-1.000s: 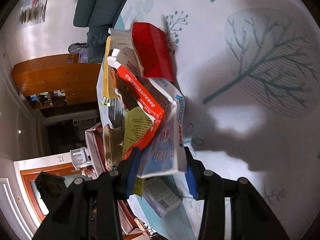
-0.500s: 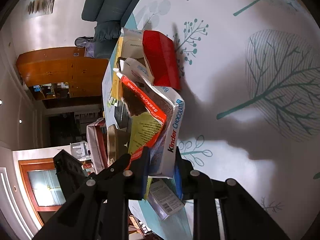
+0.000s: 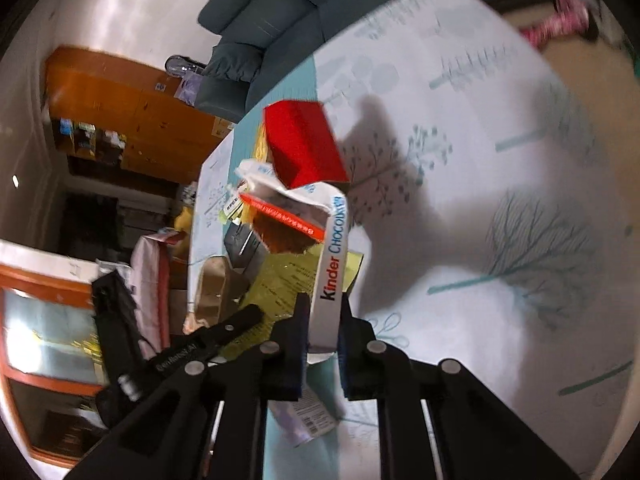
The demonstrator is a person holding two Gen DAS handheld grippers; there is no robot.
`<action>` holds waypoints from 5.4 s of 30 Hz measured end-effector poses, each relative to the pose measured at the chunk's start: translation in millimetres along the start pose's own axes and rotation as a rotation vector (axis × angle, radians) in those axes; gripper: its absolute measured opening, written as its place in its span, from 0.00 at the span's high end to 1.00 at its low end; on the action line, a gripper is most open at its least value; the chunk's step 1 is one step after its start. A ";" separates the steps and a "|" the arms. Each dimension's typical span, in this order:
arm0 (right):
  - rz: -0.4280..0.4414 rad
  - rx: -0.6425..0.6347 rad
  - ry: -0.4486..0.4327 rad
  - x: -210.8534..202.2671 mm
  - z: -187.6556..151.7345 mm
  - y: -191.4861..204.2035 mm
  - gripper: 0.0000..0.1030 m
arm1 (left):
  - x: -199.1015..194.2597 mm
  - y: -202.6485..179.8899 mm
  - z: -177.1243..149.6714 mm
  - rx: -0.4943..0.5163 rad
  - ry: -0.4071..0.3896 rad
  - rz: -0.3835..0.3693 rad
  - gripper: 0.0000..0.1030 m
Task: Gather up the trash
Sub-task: 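Grasp the Kinder Chocolate box with the right gripper while the left grasps the yellow-green bag, then carry the Kinder box and yellow-green bag down over the black bin with both grippers, then open both grippers to drop the box and bag into the bin, then raise both tools back toward the table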
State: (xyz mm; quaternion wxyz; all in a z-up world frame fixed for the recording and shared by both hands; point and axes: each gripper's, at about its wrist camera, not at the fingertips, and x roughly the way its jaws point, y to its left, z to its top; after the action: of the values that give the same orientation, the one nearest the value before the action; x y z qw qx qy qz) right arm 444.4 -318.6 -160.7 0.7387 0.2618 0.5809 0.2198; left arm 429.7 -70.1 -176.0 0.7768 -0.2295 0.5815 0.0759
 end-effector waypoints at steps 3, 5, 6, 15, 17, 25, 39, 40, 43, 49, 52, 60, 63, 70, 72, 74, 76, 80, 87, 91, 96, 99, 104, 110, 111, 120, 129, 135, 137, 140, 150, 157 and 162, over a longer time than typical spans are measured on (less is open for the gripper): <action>-0.079 -0.079 -0.018 -8.0 -2.2 13.3 0.89 | -12.7 -10.6 -2.2 0.053 -0.041 0.020 0.82; -0.120 -0.116 -0.029 -11.5 -3.4 18.4 0.89 | -20.6 -15.5 -4.5 0.079 -0.065 0.029 0.83; -0.143 -0.135 -0.032 -13.1 -5.0 21.1 0.89 | -24.4 -16.9 -5.8 0.086 -0.072 0.030 0.84; -0.454 -0.419 -0.039 -19.2 -32.2 40.2 0.89 | -61.8 -21.2 -21.7 0.155 -0.124 0.022 0.84; -0.515 -0.467 -0.042 -21.1 -40.2 42.5 0.89 | -70.6 -20.7 -25.8 0.166 -0.131 0.021 0.85; -0.646 -0.621 -0.019 -27.0 -74.9 52.1 0.90 | -105.4 -15.6 -51.2 0.204 -0.168 0.002 0.85; -0.827 -0.617 -0.049 -49.2 -157.8 61.2 0.90 | -160.1 35.7 -116.6 0.295 -0.206 -0.055 0.85; -0.832 -0.601 -0.056 -51.2 -165.1 62.0 0.90 | -164.1 42.4 -123.2 0.305 -0.206 -0.060 0.85; -0.845 -0.558 -0.097 -59.1 -198.5 72.5 0.90 | -174.4 63.0 -143.4 0.338 -0.200 -0.070 0.85; -0.816 -0.490 -0.163 -63.3 -263.5 104.3 0.90 | -192.6 116.3 -193.1 0.402 -0.184 -0.070 0.85; -0.789 -0.466 -0.188 -59.9 -300.9 121.5 0.90 | -200.6 145.9 -221.1 0.424 -0.169 -0.062 0.85; -0.693 -0.411 -0.120 -46.7 -381.9 145.6 0.89 | -218.2 199.1 -280.7 0.435 -0.111 -0.035 0.85; -0.682 -0.422 -0.083 -44.1 -402.7 150.5 0.89 | -220.2 210.2 -298.1 0.437 -0.103 -0.028 0.85; -0.653 -0.446 0.018 -27.1 -437.7 145.1 0.89 | -199.9 224.6 -324.9 0.396 -0.067 0.006 0.85; -0.640 -0.445 0.045 -17.8 -442.2 138.0 0.89 | -186.6 227.0 -333.4 0.384 -0.053 0.020 0.85; -0.629 -0.446 0.066 -8.0 -445.7 128.7 0.89 | -168.4 230.8 -343.6 0.369 -0.040 0.044 0.85; -0.616 -0.445 0.095 5.8 -449.0 116.7 0.89 | -148.3 234.8 -352.3 0.344 -0.035 0.058 0.85; -0.608 -0.473 0.139 46.7 -455.8 85.0 0.89 | -93.5 244.4 -366.9 0.277 -0.022 0.090 0.85; -0.615 -0.425 0.164 131.1 -453.0 10.9 0.89 | 18.3 260.1 -378.9 0.158 -0.012 0.104 0.85; -0.616 -0.397 0.171 182.3 -453.9 -26.8 0.89 | 81.3 268.6 -380.9 0.117 0.000 0.125 0.85; -0.603 -0.373 0.194 237.9 -455.0 -64.3 0.89 | 141.8 275.2 -382.3 0.102 0.023 0.151 0.83; -0.584 -0.342 0.208 264.9 -453.0 -86.0 0.89 | 167.8 273.8 -383.5 0.123 0.027 0.161 0.81; -0.539 -0.246 0.245 294.7 -446.0 -113.3 0.87 | 194.5 274.0 -386.4 0.114 0.043 0.153 0.63; -0.487 -0.245 0.233 301.4 -447.6 -116.6 0.48 | 194.1 274.7 -384.4 0.093 0.013 0.136 0.34; -0.482 -0.252 0.225 299.7 -447.9 -116.9 0.44 | 192.5 275.9 -383.3 0.087 0.014 0.133 0.33; -0.485 -0.291 0.218 282.9 -446.0 -116.3 0.44 | 172.0 291.5 -383.4 0.091 0.000 0.162 0.28; -0.474 -0.265 0.208 270.4 -449.4 -108.9 0.44 | 153.2 297.1 -388.4 0.102 -0.011 0.194 0.23; -0.467 -0.289 0.196 265.9 -451.1 -93.3 0.44 | 135.6 291.7 -387.4 0.114 -0.023 0.187 0.22; -0.468 -0.291 0.199 260.8 -451.3 -86.6 0.44 | 124.0 289.7 -386.6 0.118 -0.029 0.182 0.22; -0.473 -0.294 0.194 246.9 -451.7 -76.0 0.44 | 100.9 285.7 -385.7 0.117 -0.030 0.169 0.22; -0.467 -0.339 0.177 163.8 -454.4 -9.9 0.44 | -18.4 256.0 -382.6 0.180 -0.058 0.110 0.21; -0.449 -0.385 0.119 81.5 -454.2 52.8 0.44 | -117.5 231.9 -373.9 0.261 -0.135 0.075 0.20; -0.444 -0.380 0.061 31.6 -451.2 87.1 0.44 | -177.4 221.7 -358.2 0.293 -0.214 0.064 0.20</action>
State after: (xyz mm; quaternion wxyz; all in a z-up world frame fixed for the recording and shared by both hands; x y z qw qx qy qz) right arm 10.6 -172.8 -213.1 0.7867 -0.0215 0.5943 0.1657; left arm -22.2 -7.3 -147.2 0.8565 -0.0860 0.5073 0.0392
